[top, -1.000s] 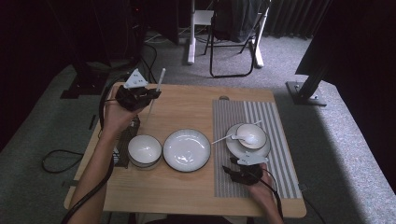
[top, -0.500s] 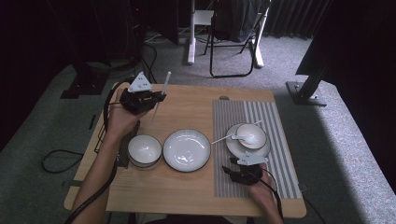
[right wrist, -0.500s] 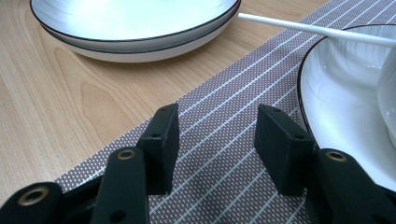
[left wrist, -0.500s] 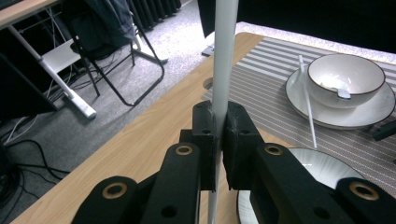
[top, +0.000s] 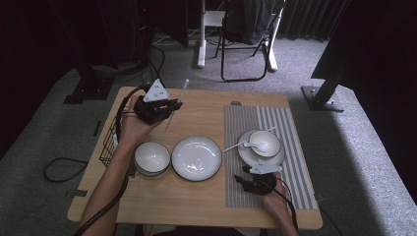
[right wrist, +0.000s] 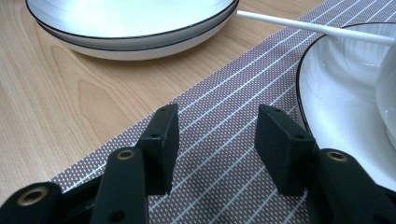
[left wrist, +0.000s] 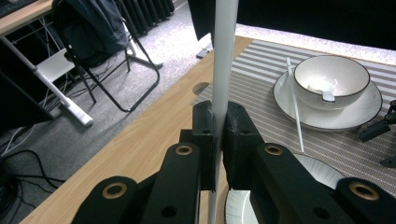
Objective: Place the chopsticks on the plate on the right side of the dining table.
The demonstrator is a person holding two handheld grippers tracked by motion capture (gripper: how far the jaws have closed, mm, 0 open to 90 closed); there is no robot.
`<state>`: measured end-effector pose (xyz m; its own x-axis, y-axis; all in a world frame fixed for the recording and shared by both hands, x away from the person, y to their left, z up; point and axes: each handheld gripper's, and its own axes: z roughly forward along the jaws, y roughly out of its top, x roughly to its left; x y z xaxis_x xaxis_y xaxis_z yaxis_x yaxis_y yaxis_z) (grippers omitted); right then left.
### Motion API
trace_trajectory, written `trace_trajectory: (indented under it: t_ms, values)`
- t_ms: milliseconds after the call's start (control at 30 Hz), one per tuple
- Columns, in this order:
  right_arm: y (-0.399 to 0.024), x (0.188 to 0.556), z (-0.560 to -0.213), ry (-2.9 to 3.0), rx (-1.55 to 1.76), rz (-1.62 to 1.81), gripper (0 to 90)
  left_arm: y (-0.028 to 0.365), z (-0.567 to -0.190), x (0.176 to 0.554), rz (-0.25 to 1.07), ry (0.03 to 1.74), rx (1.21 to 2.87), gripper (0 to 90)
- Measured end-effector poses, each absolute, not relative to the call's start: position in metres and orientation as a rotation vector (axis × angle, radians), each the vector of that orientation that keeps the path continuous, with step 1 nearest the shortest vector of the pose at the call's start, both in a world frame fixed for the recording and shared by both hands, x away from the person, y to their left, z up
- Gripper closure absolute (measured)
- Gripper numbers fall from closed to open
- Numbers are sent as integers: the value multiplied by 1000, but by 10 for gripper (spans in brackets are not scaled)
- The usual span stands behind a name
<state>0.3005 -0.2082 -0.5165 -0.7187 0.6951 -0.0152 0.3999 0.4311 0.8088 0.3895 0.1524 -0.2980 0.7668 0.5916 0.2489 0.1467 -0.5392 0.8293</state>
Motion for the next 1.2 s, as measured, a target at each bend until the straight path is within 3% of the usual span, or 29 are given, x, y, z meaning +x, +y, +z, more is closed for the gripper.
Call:
trace_trajectory:
  t_ms: [1200]
  values:
    - [-209,301,-516,2337,950,1186,495,118,-313,387,601,507,2099,850]
